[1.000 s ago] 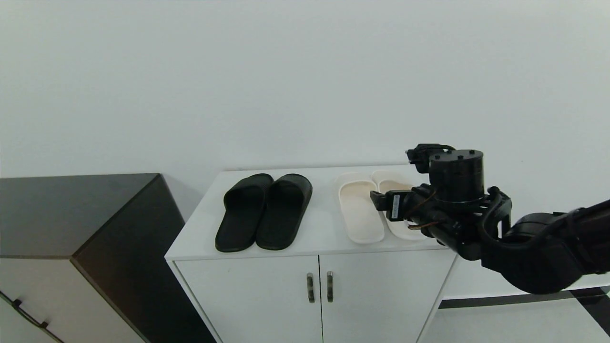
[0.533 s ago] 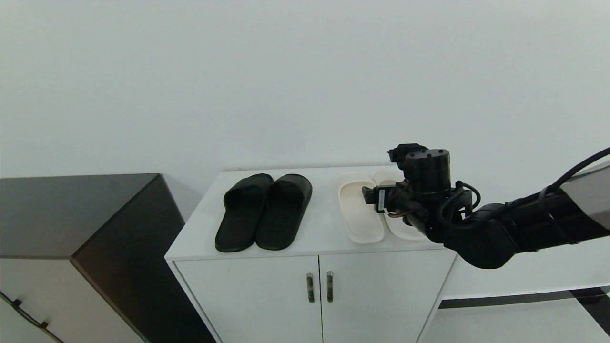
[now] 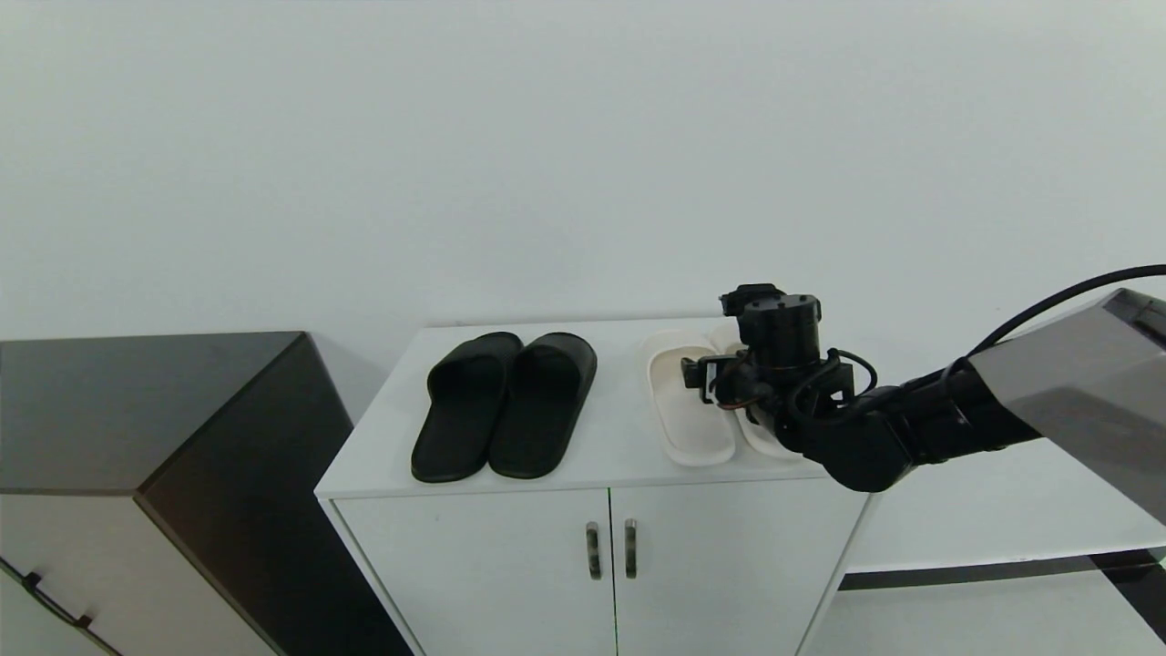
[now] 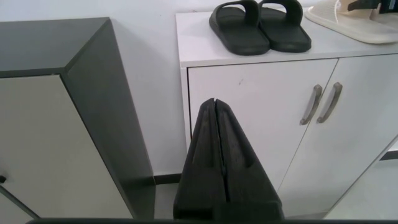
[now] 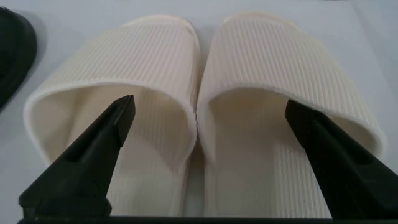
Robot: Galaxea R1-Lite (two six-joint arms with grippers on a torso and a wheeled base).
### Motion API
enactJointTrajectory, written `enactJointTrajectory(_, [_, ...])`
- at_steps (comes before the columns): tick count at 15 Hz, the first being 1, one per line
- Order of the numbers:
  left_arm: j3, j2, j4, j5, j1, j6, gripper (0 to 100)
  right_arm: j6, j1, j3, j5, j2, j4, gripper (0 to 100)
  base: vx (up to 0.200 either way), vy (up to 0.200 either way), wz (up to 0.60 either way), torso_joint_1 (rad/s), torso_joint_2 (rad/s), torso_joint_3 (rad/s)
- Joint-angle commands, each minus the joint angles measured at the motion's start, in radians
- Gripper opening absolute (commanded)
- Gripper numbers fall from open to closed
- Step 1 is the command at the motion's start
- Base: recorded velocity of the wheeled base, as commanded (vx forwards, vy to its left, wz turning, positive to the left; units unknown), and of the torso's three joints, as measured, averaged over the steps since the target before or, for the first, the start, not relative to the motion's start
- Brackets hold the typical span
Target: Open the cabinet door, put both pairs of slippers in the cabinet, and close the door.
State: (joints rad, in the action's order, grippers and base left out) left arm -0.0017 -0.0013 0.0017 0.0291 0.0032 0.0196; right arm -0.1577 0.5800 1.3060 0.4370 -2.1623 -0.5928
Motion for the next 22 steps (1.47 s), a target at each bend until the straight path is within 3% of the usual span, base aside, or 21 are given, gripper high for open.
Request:
enactJointTrajectory(1, [0.0, 0.001, 0.0, -0.002, 0.0, -0.001, 0, 0.006, -0.011, 0.041, -0.001, -0.036, 0.001, 100, 0.0, 0.0, 0.0, 0.0, 0.0, 0.0])
enactJointTrajectory(2, [0.002, 0.001, 0.0, -0.002, 0.0, -0.001, 0, 0.007, -0.014, 0.058, -0.001, -0.047, 0.001, 0, 0.0, 0.0, 0.0, 0.0, 0.0, 0.0])
enactJointTrajectory(8, [0.0, 0.001, 0.0, -0.002, 0.0, -0.004, 0, 0.013, -0.008, 0.091, -0.001, -0.048, -0.001, 0, 0.0, 0.0, 0.0, 0.0, 0.0, 0.0])
enactJointTrajectory(12, [0.0, 0.001, -0.002, -0.003, 0.0, -0.018, 0, 0.029, 0.029, -0.047, -0.04, 0.16, 0.001, 0, 0.0, 0.0, 0.0, 0.0, 0.0, 0.0])
enactJointTrajectory(17, [0.0, 0.001, -0.002, -0.002, 0.0, -0.021, 0, 0.03, 0.098, -0.551, -0.376, 0.677, 0.014, 0, 0.0, 0.0, 0.0, 0.0, 0.0, 0.0])
enactJointTrajectory(19, [0.0, 0.001, -0.002, -0.002, 0.0, -0.02, 0, 0.03, 0.158, -0.708, -0.429, 0.857, 0.079, 0, 0.0, 0.0, 0.0, 0.0, 0.0, 0.0])
enactJointTrajectory(22, [0.0, 0.001, -0.002, 0.0, 0.0, -0.018, 0, 0.033, 0.159, -0.824, -0.489, 1.078, 0.208, 0, 0.0, 0.0, 0.0, 0.0, 0.0, 0.0])
